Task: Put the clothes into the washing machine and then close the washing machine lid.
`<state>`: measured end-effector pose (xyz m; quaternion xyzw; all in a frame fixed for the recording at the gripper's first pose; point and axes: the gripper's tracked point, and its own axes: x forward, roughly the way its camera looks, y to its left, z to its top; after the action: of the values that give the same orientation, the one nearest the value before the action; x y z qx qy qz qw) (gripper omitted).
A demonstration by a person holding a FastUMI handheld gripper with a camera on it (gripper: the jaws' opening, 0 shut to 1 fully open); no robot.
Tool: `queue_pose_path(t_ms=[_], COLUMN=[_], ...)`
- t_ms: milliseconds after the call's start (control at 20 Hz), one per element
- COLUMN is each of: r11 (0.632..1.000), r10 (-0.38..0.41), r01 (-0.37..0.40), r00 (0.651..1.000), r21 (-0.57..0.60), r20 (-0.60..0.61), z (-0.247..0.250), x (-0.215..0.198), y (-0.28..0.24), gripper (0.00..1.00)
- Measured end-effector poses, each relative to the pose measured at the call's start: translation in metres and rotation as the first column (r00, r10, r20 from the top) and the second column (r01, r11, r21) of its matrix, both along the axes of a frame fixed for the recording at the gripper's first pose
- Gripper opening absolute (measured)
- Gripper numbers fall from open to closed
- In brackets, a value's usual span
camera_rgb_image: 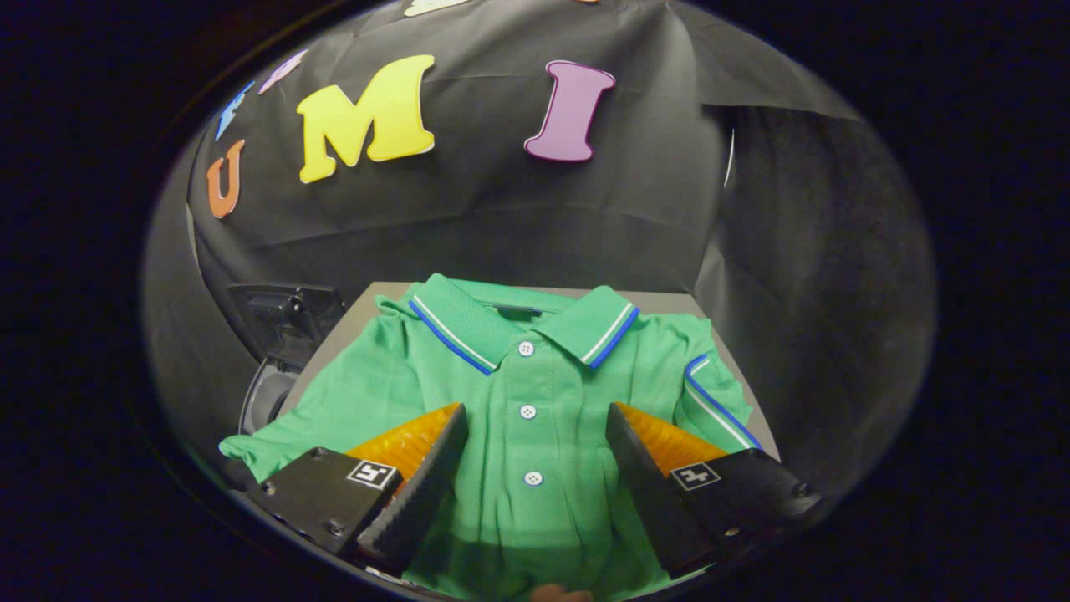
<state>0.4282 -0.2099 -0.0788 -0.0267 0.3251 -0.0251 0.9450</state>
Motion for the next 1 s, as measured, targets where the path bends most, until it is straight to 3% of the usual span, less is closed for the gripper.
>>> queue_pose_path(t_ms=[600, 700, 850, 950, 1000], r11=[0.999, 0.999, 0.998, 0.996, 0.994], r10=[0.001, 0.031, 0.049, 0.043, 0.035], r01=[0.002, -0.028, -0.046, -0.037, -0.029], r00=[0.998, 0.997, 0.996, 0.997, 0.998], r21=[0.048, 0.044, 0.04, 0.085, 0.103], r20=[-0.066, -0.072, -0.081, -0.07, -0.058], z=[-0.007, -0.009, -0.008, -0.005, -0.006], x=[0.0, 0.0, 0.001, 0.001, 0.006], y=[0.006, 0.009, 0.012, 0.016, 0.018], gripper=[1.0, 0.86, 0.54, 0.48, 0.36])
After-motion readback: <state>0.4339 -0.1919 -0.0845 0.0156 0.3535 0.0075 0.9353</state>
